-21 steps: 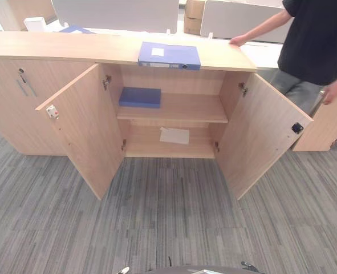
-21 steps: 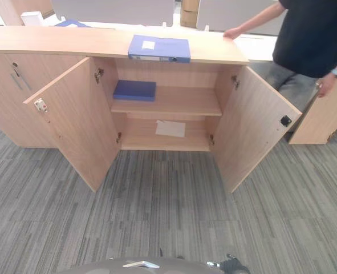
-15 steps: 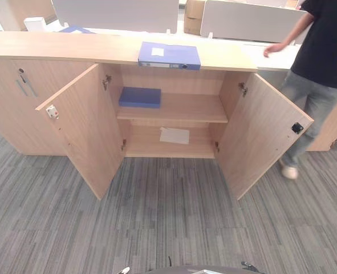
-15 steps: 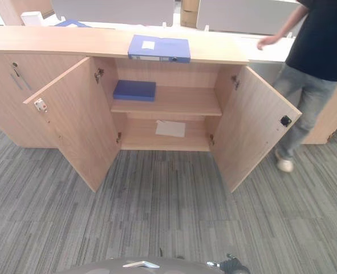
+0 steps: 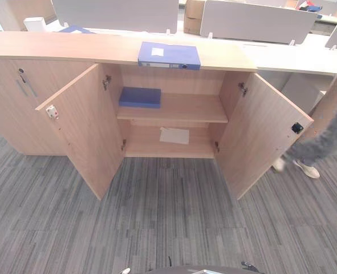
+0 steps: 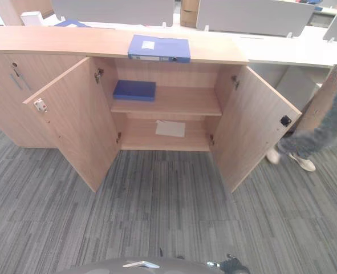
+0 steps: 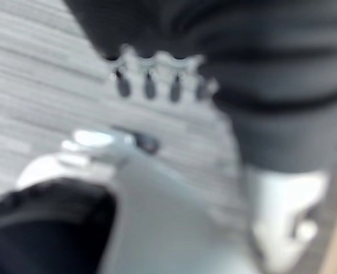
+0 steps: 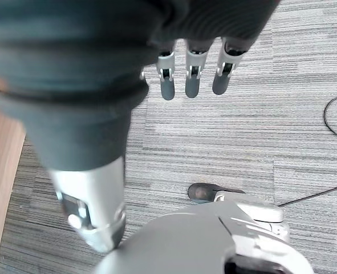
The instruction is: Put the empty folder in the office cabinet
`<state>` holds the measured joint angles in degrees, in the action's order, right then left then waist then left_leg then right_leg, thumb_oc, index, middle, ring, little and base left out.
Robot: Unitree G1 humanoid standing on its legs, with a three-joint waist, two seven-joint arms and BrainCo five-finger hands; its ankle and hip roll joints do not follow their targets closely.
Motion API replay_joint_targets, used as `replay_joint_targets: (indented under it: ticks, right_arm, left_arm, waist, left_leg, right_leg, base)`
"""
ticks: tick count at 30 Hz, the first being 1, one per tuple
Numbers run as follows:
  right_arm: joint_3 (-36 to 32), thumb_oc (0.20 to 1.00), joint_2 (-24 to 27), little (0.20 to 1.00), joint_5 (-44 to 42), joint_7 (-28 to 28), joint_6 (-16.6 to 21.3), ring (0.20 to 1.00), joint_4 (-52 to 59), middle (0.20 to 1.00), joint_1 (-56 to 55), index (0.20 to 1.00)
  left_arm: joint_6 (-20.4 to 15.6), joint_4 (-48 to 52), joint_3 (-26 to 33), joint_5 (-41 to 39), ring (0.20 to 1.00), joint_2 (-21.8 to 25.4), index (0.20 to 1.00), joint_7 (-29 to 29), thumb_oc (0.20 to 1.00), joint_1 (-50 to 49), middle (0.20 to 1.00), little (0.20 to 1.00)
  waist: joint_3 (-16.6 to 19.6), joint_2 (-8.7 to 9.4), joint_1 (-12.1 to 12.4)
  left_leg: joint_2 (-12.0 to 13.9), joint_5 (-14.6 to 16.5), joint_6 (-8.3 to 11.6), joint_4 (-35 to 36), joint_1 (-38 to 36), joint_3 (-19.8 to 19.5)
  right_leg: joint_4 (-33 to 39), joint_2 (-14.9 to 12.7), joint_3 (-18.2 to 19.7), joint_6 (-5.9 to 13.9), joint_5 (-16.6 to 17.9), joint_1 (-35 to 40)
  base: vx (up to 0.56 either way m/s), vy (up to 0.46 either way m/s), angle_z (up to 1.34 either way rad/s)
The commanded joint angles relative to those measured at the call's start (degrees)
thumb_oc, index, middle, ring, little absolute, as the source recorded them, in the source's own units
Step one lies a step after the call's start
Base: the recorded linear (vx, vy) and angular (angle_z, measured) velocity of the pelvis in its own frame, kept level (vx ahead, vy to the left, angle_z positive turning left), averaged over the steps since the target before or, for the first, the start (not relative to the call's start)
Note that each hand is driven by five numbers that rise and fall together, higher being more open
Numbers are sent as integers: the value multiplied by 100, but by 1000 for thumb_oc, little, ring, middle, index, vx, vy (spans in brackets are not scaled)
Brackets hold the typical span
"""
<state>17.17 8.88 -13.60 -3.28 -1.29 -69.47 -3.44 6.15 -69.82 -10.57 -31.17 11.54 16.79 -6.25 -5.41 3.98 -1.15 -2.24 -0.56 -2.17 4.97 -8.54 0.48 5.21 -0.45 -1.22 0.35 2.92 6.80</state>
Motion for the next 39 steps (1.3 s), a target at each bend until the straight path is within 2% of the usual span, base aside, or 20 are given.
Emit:
replay_joint_targets:
  ticks: [1,25,36,38,39]
  right_arm:
    - [-9,1000,182,1000,31,-10,-4,1000,-67,1000,271,1000]
    - [-48,1000,179,1000,30,14,20,1000,-71,1000,250,1000]
    - [-50,1000,244,1000,284,470,274,1000,-20,1000,255,1000]
    - [-95,1000,236,1000,87,444,337,1000,35,1000,280,1000]
    - [-103,1000,232,1000,-24,493,444,1000,95,1000,335,1000]
  left_arm:
    - [4,-452,-49,-28,1000,-304,1000,29,1000,408,1000,1000]
    - [34,-440,-40,-121,1000,-310,1000,64,1000,392,1000,1000]
    - [-29,-430,26,-153,1000,-335,1000,127,1000,359,1000,1000]
    - [-39,-430,64,-191,1000,-302,1000,119,1000,387,1000,1000]
    - [-25,-416,60,-191,1000,-261,1000,104,1000,445,1000,1000]
  waist:
    - [-158,-293,-73]
    - [-183,-303,-87]
    - [-304,-252,-41]
    - [-369,-266,-51]
    - [-458,-287,-73]
  left_leg:
    - [-151,529,-65,3,22,486]
    - [-152,513,-63,3,36,489]
    - [-213,525,-162,3,-13,494]
    - [-248,537,-263,3,18,470]
    - [-245,521,-340,-37,67,486]
  right_leg:
    - [-21,195,-298,258,-363,136]
    - [-21,197,-301,251,-353,121]
    - [-21,147,-271,242,-313,153]
    - [-473,96,-261,234,-460,-1]
    - [-1003,68,-299,232,-513,-270]
  base:
    - [0,0,0]
    - [0,0,0]
    - [42,55,-3]
    - [67,139,-3]
    - [-7,64,-7]
